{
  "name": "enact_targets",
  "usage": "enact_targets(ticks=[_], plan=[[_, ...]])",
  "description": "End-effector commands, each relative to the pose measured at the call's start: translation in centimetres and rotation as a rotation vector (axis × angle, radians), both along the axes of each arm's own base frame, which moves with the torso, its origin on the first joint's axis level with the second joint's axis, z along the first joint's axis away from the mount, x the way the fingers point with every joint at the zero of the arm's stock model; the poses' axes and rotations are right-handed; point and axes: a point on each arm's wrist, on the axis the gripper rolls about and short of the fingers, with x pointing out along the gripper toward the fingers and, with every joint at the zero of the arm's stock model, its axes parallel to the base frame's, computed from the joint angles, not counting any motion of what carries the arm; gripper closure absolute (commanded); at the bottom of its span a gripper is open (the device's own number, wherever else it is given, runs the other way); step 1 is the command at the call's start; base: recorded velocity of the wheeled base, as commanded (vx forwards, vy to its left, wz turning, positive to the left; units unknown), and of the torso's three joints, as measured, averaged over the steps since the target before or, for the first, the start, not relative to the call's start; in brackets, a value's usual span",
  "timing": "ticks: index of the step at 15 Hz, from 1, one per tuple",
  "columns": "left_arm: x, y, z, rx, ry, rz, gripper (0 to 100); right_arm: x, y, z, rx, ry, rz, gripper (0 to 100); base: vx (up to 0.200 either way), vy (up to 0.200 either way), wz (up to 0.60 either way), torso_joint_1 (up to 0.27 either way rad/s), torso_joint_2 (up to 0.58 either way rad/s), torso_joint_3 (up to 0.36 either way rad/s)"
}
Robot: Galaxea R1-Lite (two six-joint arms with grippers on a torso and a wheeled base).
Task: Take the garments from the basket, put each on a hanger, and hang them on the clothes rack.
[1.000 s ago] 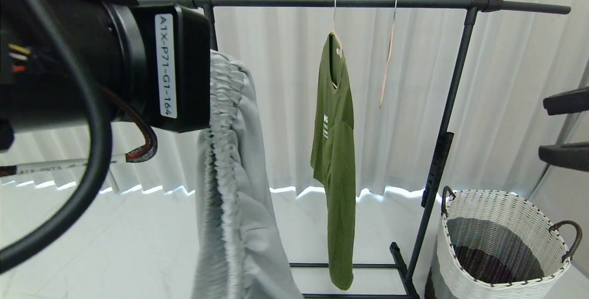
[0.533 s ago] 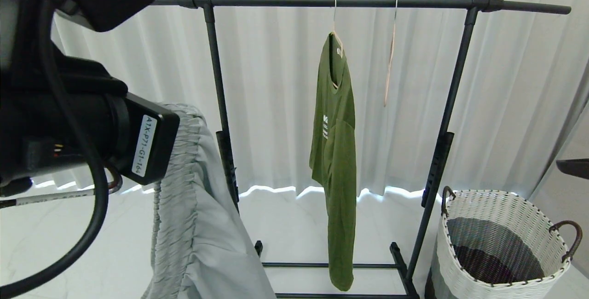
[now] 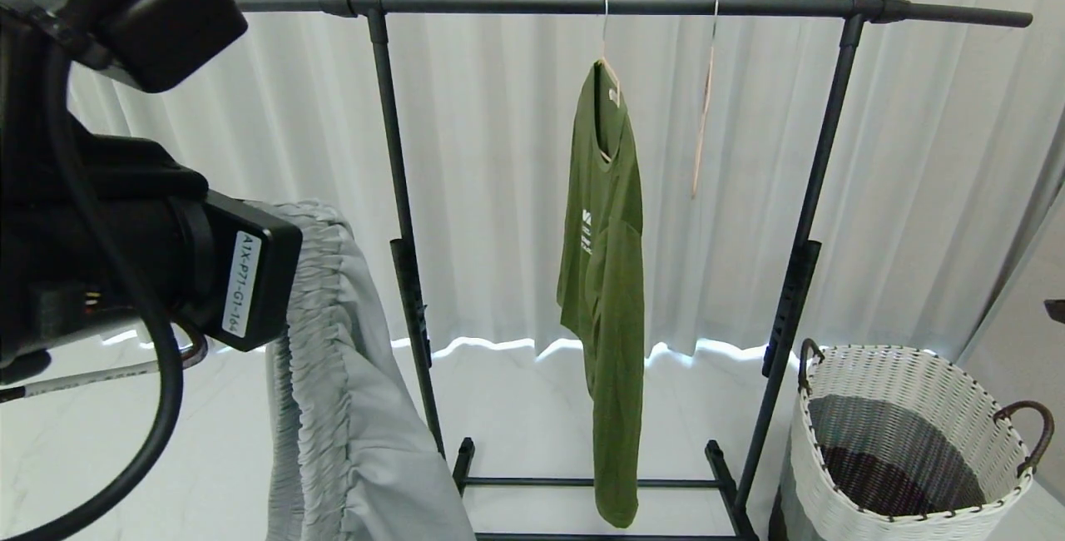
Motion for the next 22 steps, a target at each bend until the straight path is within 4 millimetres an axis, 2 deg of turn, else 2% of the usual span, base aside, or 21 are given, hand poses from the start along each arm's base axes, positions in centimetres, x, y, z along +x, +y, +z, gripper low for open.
enact_targets(ticks=[1, 13, 17, 22], plan=[[-0.01, 0.04, 0.01, -0.001, 0.000, 0.001, 100, 0.01, -0.07, -0.58, -0.008, 0.005, -0.002, 0, 0.200, 0.000, 0.00, -0.012, 0.00, 0.012], [0.02, 0.01, -0.02, 0.003, 0.000, 0.000, 100, 0.04, -0.08, -0.63, -0.013, 0.005, -0.002, 0, 0.200, 0.000, 0.00, 0.003, 0.00, 0.001], [-0.06, 0.06, 0.41, -0.007, -0.012, -0.003, 100, 0.00, -0.10, -0.65, -0.014, 0.005, -0.005, 0, 0.000, 0.000, 0.00, 0.000, 0.00, 0.000], [-0.11, 0.16, 0.51, -0.007, -0.015, -0.002, 100, 0.05, -0.09, -0.70, -0.016, 0.007, -0.006, 0, 0.000, 0.200, 0.00, 0.000, 0.00, 0.003]])
